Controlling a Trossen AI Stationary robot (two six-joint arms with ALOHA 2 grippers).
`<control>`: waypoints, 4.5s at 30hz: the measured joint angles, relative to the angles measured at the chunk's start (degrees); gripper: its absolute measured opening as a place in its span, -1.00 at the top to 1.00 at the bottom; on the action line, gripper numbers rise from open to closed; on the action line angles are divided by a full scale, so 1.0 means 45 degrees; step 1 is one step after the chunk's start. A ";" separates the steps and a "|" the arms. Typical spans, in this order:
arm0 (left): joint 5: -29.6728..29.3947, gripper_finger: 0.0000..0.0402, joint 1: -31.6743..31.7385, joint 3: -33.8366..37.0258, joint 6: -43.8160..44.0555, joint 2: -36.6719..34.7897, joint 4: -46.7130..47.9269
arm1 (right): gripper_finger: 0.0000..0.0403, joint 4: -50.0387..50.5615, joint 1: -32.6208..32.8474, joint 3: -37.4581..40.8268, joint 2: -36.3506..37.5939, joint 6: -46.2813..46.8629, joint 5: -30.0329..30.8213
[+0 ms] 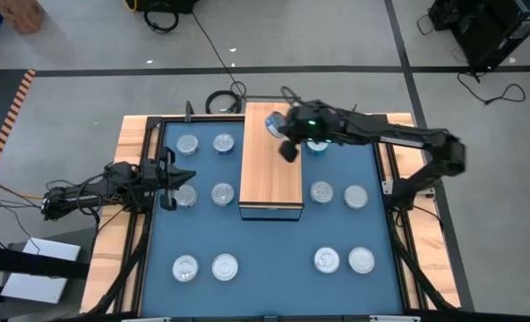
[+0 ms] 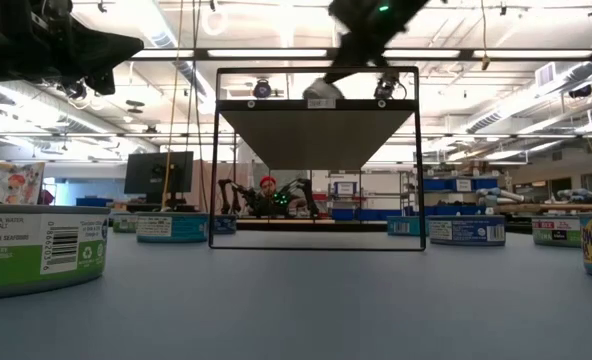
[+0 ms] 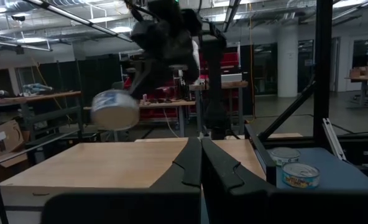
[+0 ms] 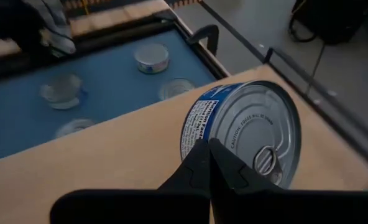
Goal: Stack canned seafood by type on shelf
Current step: Put the blue tuna can on the shelf
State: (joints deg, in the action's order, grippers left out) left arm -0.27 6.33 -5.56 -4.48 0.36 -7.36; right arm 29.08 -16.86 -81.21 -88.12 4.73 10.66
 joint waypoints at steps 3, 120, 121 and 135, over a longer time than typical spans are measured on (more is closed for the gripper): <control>-0.0010 0.99 0.0000 0.0000 -0.0056 0.0000 -0.0013 | 1.00 0.0715 -0.0015 -0.1747 -0.1554 -0.0674 0.0370; -0.0081 0.99 0.0005 0.0000 -0.0279 0.0010 0.0339 | 0.97 0.3129 -0.2760 -0.6759 -0.6823 -0.3257 -0.1058; -0.0083 0.99 0.0005 0.0000 -0.0280 0.0010 0.0340 | 0.97 0.3152 -0.2763 -0.6728 -0.6814 -0.3185 -0.0976; -0.0087 0.99 0.0005 0.0000 -0.0275 0.0010 0.0337 | 0.97 0.3300 -0.2775 -0.6699 -0.6789 -0.2727 -0.0583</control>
State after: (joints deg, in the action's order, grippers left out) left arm -0.67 6.35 -5.56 -5.72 0.40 -5.85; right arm 43.93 -29.34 -111.35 -118.67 -7.54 8.03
